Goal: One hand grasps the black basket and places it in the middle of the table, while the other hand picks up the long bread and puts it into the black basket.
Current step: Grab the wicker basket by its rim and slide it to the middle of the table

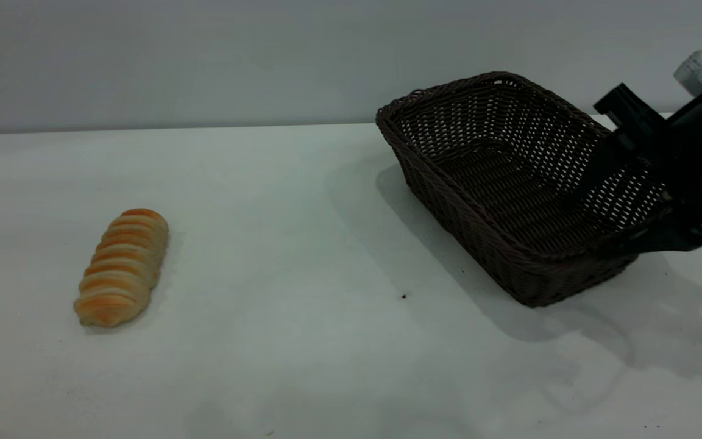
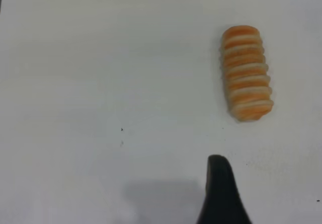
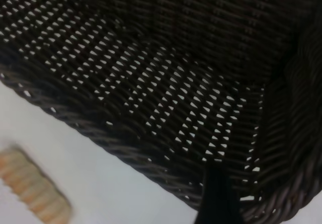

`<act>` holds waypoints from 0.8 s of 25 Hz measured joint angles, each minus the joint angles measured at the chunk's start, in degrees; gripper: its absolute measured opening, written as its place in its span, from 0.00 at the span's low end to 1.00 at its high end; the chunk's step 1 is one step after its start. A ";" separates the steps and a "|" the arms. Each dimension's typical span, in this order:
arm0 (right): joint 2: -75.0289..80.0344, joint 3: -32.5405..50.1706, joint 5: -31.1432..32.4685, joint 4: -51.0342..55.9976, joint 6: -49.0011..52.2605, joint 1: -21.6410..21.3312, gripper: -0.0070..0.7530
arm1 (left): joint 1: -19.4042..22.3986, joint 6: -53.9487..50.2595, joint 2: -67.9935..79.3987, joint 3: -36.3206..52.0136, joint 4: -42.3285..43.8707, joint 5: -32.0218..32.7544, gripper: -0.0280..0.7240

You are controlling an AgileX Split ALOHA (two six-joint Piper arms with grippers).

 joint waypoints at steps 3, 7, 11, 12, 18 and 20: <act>0.94 -0.47 1.02 1.00 0.65 -0.06 0.71 | 0.00 0.00 0.00 0.00 0.00 0.00 0.74; 0.73 -0.53 2.20 1.08 -0.02 -0.38 0.69 | 0.00 0.00 0.00 0.00 0.00 0.00 0.74; -1.30 -0.37 3.50 -0.69 -0.41 -1.65 0.68 | 0.00 0.00 0.00 0.00 0.00 0.00 0.74; -1.94 -0.32 3.90 -1.57 -0.12 -2.04 0.68 | 0.00 0.00 0.00 0.00 -0.06 0.00 0.74; -2.35 -0.12 5.36 -8.74 6.31 -2.60 0.68 | 0.00 0.00 0.00 0.00 -0.16 0.00 0.74; -1.59 -0.12 3.06 -8.25 7.55 -2.60 0.68 | 0.00 0.00 0.00 0.00 -0.16 0.00 0.74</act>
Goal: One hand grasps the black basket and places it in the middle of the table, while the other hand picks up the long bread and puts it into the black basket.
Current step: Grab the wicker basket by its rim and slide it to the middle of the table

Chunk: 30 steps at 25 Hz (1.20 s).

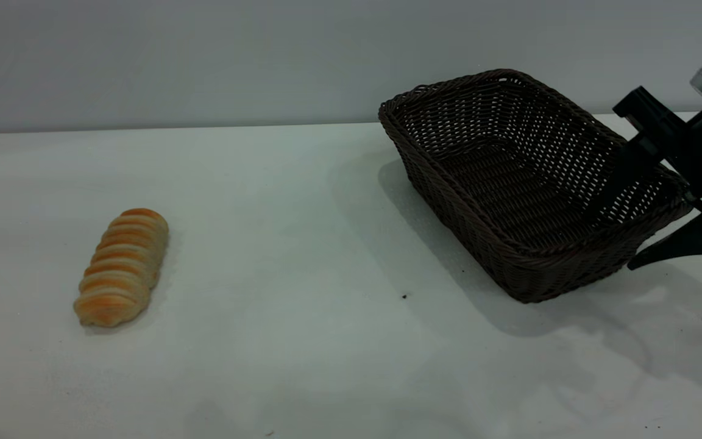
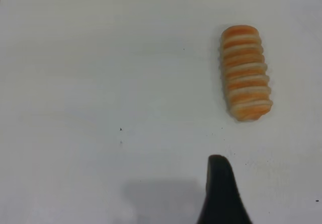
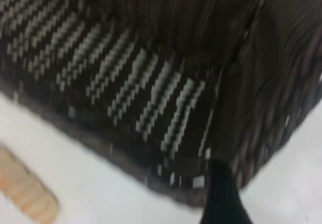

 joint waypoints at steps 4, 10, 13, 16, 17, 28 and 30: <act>2.59 -0.93 -3.18 3.48 -0.18 -0.05 0.68 | 0.00 0.01 0.00 0.00 -0.01 0.00 0.74; 9.62 -3.07 -8.61 8.42 0.40 -0.05 0.66 | 0.00 0.06 0.00 0.00 -0.01 0.00 0.74; 12.64 -4.45 -10.23 11.06 0.54 -0.05 0.55 | 0.00 0.06 0.00 0.00 -0.01 0.00 0.74; 13.37 -5.73 -10.05 11.88 0.19 -0.05 0.32 | 0.00 0.06 0.00 0.00 -0.01 -0.05 0.74; 13.37 -6.20 -9.53 11.94 -0.23 -0.05 0.22 | 0.00 0.06 0.00 0.00 -0.01 -0.05 0.74; 13.79 -21.78 9.59 -3.36 -7.42 -0.12 0.14 | 0.00 0.06 0.00 0.00 -0.01 -0.42 0.74; 14.73 -27.68 17.16 -10.32 -8.04 0.30 0.14 | 0.00 0.06 0.00 0.00 -0.01 -0.42 0.74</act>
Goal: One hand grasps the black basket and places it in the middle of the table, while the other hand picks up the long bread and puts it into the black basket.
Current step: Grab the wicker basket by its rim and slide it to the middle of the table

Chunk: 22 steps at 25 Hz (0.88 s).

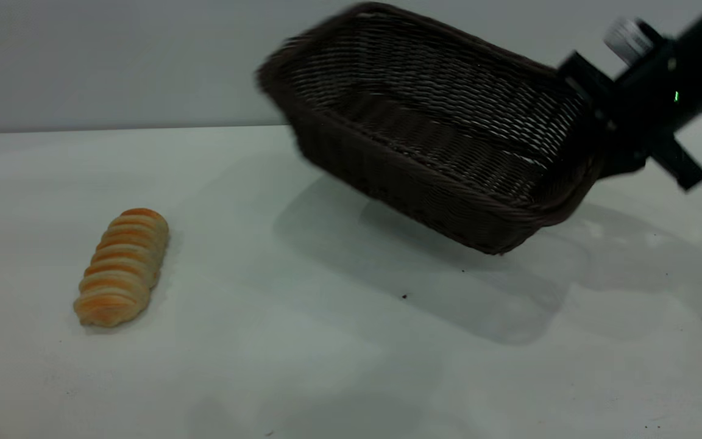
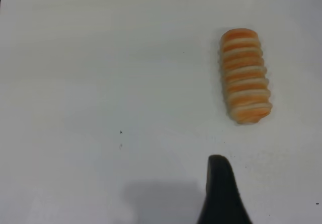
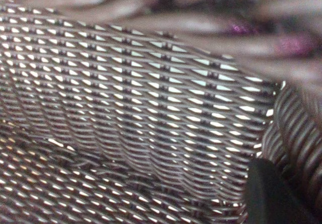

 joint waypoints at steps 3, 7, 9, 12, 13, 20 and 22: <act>2.90 -8.62 9.02 -9.60 -1.19 1.70 0.14 | 0.00 0.00 0.00 0.00 0.00 0.00 0.74; 8.83 -18.11 14.89 -16.65 -2.78 5.43 0.14 | 0.00 0.00 0.23 0.00 0.00 -0.74 0.74; 11.83 -22.20 15.11 -18.06 -3.01 7.13 0.14 | 0.00 0.00 0.66 0.00 -0.32 -1.67 0.74; 16.39 -26.76 15.11 -19.61 -3.01 8.43 0.14 | 0.02 0.00 2.54 0.00 -2.21 -2.65 0.74; 17.49 -27.82 15.06 -20.03 -3.01 8.61 0.14 | 0.02 0.00 3.65 0.00 -2.91 -2.93 0.74; 20.40 -32.23 14.84 -21.27 -4.24 8.90 0.31 | 0.02 0.00 17.09 0.00 -5.80 -11.15 0.74; 20.45 -34.42 15.93 -22.30 -4.46 9.00 0.43 | 0.02 0.00 22.98 0.00 -7.35 -14.70 0.74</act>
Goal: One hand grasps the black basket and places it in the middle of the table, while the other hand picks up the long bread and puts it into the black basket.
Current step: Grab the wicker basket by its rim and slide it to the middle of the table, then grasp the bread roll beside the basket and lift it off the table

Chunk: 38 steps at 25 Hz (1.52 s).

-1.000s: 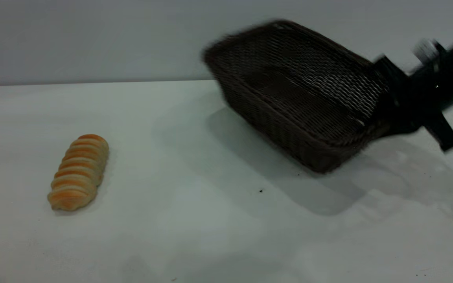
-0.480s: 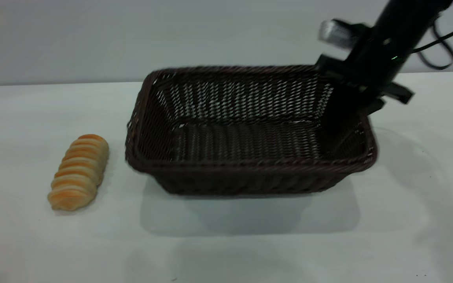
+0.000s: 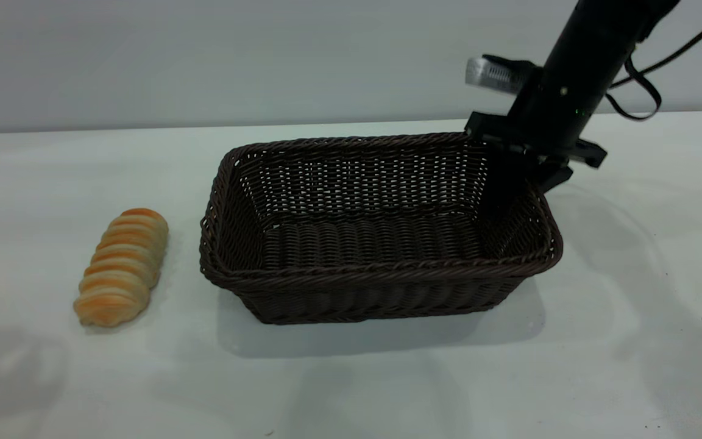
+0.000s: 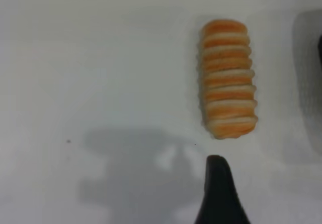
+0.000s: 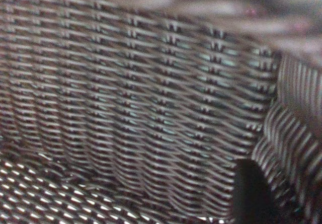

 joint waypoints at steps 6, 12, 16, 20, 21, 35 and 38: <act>-2.68 -8.22 6.59 -5.97 0.74 -0.74 0.67 | -2.08 0.00 18.12 -0.11 -3.26 -8.77 0.74; -15.23 -9.14 7.53 -11.94 3.59 -2.22 0.69 | -5.19 0.97 31.96 -1.56 -3.69 -13.44 0.74; -25.25 -7.39 7.95 -11.04 3.84 -1.32 0.69 | -5.19 1.02 38.29 -5.81 -3.69 -14.11 0.74; -35.59 0.08 8.24 -10.79 2.97 1.30 0.67 | -5.19 1.06 41.74 -10.41 -3.75 -14.45 0.74; -38.19 2.82 8.43 -10.79 2.76 2.12 0.66 | -5.19 1.08 42.44 -11.51 -3.75 -14.45 0.74; -71.35 41.53 8.79 -12.25 2.54 5.93 0.64 | -8.00 1.19 55.61 -22.25 -3.80 -16.88 0.66; -80.03 51.50 8.79 -14.33 2.78 5.93 0.64 | -8.00 1.26 55.82 -23.06 -3.36 -15.54 0.41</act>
